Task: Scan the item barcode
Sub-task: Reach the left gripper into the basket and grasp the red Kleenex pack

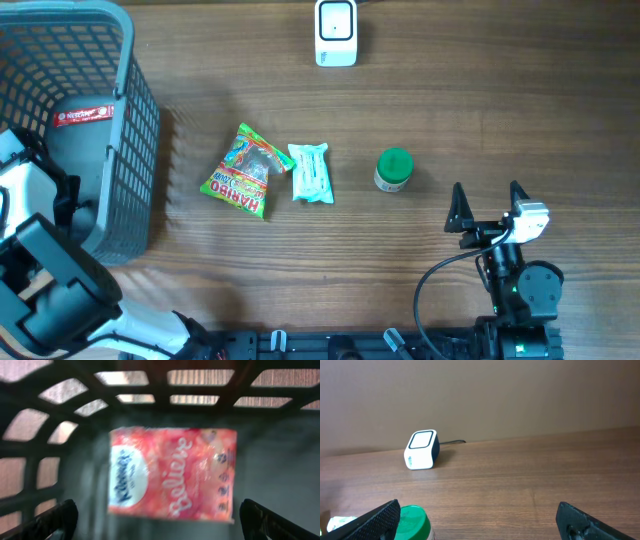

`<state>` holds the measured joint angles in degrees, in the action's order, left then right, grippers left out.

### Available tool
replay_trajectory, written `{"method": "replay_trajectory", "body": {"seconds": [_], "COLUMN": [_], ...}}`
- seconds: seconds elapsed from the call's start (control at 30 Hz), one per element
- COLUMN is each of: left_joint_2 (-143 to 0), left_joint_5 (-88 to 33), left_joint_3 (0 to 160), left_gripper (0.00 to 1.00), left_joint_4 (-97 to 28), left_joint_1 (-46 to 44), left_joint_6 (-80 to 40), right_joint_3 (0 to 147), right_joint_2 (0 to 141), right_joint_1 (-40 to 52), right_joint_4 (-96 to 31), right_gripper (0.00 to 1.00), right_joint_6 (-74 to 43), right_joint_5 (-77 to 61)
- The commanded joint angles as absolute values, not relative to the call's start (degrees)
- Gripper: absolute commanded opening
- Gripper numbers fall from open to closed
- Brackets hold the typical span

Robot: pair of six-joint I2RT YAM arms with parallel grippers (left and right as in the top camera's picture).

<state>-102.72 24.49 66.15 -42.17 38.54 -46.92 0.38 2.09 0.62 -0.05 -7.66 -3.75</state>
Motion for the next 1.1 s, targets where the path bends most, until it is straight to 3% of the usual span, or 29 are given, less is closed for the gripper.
{"method": "replay_trajectory", "body": {"seconds": [0.0, 0.2, 0.23, 0.27, 0.4, 0.43, 0.83, 0.93, 1.07], "left_joint_2": [-105.8, -108.49, -108.68, -108.73, -108.64, -108.33, -88.29, -79.2, -67.66], "left_joint_5": [25.34, 24.53, 23.66, 22.55, 21.02, 21.04, 13.82, 4.84, -17.39], "left_joint_3": [65.67, 65.67, 65.65, 65.65, 65.69, 65.69, 80.99, 84.71, 84.88], "left_gripper": [1.0, 0.96, 0.87, 0.69, 0.38, 0.35, 0.41, 0.4, 0.4], "left_joint_4": [-39.18, -37.76, -38.17, -38.54, -40.82, -41.45, -55.94, -56.84, -55.81], "left_joint_1": [38.57, 38.46, 38.48, 38.48, 38.46, 38.48, 38.37, 38.35, 37.04], "left_joint_6": [-42.11, -40.69, -40.69, -40.69, -40.66, -40.64, -39.18, -39.2, -39.38], "right_joint_3": [0.3, 0.3, 0.3, 0.3, 0.3, 0.3, 0.3, 0.3, 0.3], "right_joint_2": [2.07, 2.07, 2.07, 2.07, 2.07, 2.07, 2.07, 2.07, 2.07], "right_joint_1": [0.8, 0.8, 0.8, 0.8, 0.8, 0.8, 0.8, 0.8, 0.8], "right_joint_4": [0.08, 0.08, 0.08, 0.1, 0.1, 0.08, 0.1, 0.08, 0.08], "right_gripper": [1.0, 1.0, 1.0, 1.0, 1.0, 0.99, 1.0, 1.0, 1.0], "right_joint_6": [-7.6, -7.57, -7.6, -7.57, -7.6, -7.57, -7.6, -7.57, -7.6], "right_joint_5": [-2.83, -2.83, -2.83, -2.83, -2.83, -2.83, -2.83, -2.83, -2.83]}}
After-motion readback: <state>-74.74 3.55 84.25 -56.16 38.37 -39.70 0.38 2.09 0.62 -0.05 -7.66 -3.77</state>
